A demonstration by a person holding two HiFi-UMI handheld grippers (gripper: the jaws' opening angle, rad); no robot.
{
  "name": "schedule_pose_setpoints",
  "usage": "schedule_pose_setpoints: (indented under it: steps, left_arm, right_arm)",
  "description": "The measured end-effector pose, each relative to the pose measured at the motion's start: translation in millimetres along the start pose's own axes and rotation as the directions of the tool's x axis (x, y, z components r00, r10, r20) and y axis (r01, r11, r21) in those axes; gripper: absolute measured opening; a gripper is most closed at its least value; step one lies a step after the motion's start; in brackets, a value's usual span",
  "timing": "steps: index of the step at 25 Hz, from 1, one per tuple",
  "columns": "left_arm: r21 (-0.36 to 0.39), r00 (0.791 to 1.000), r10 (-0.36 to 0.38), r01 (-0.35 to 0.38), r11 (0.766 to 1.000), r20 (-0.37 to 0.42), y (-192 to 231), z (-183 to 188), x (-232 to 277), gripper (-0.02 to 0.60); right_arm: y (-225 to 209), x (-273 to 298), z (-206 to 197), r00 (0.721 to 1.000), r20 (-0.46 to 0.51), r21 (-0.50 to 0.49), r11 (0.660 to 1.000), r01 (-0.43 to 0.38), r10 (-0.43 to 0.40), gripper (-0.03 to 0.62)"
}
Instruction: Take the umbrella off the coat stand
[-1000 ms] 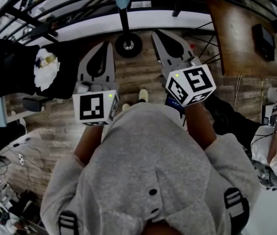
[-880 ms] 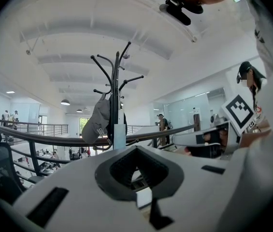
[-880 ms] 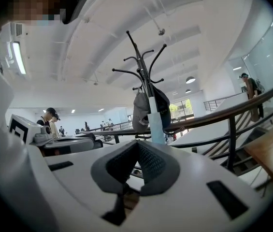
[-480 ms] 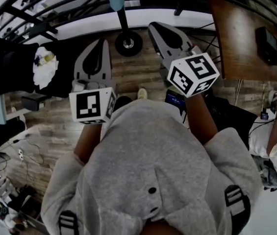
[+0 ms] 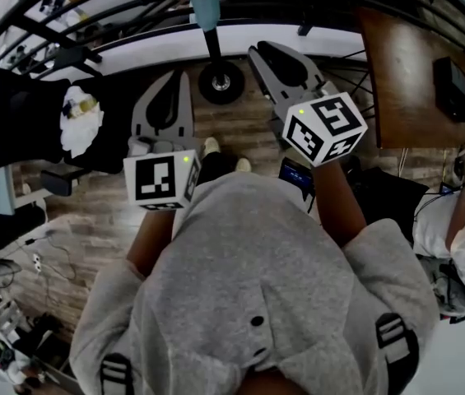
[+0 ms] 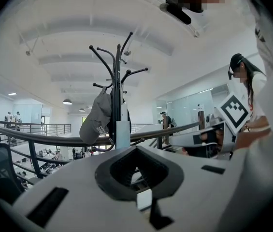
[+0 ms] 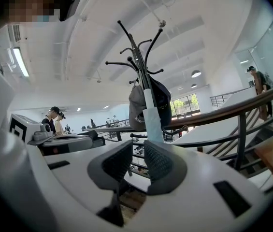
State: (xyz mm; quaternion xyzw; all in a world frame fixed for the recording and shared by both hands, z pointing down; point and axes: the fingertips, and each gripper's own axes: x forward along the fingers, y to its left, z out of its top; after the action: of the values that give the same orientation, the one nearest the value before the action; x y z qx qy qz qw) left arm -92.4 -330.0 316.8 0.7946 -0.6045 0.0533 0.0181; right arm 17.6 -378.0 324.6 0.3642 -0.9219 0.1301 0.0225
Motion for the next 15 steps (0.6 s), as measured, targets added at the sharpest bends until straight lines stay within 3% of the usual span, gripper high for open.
schedule_pose_setpoints:
  steps: [15]
  left_arm:
    - [-0.035,0.999,-0.037,0.037,0.999,0.004,72,37,65,0.011]
  right_arm:
    - [-11,97,42,0.998,-0.057,-0.036,0.999,-0.022,0.02,0.263]
